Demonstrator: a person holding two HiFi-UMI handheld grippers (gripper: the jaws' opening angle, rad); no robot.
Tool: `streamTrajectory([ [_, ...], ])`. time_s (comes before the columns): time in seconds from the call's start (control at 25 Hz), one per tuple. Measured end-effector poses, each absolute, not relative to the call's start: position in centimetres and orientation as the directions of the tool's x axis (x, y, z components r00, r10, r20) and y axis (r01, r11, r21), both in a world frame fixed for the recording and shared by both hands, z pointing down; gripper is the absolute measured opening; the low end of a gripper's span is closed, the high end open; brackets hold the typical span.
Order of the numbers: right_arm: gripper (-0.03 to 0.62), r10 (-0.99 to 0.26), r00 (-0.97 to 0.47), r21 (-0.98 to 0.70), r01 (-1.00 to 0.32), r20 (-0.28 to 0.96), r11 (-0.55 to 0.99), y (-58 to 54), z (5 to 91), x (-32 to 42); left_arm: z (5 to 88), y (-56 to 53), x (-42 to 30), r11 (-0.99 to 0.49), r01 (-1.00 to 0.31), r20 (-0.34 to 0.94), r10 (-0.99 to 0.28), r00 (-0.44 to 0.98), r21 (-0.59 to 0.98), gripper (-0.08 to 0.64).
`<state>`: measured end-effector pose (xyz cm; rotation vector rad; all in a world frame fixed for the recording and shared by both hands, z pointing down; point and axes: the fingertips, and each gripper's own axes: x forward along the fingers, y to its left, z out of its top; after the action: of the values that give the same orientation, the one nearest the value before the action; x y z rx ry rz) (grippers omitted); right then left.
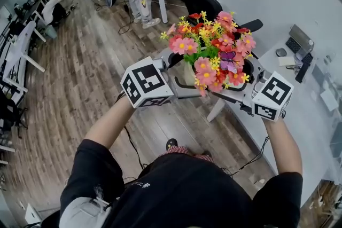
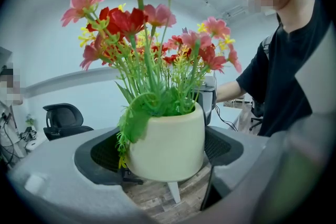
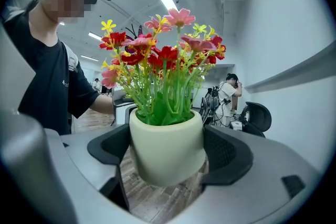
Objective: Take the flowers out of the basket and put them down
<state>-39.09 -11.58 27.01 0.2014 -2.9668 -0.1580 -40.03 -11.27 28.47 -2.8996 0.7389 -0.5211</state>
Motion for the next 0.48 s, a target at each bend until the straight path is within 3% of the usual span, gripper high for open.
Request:
streamTrajectory([
  [0.48, 0.443, -0.193, -0.968, 0.118, -0.175, 0.161, 0.977, -14.1, 27.1, -44.0, 28.6, -13.8, -44.9, -0.897, -0.403, 0.283, -0.439, 0.853, -0.179, 0.462],
])
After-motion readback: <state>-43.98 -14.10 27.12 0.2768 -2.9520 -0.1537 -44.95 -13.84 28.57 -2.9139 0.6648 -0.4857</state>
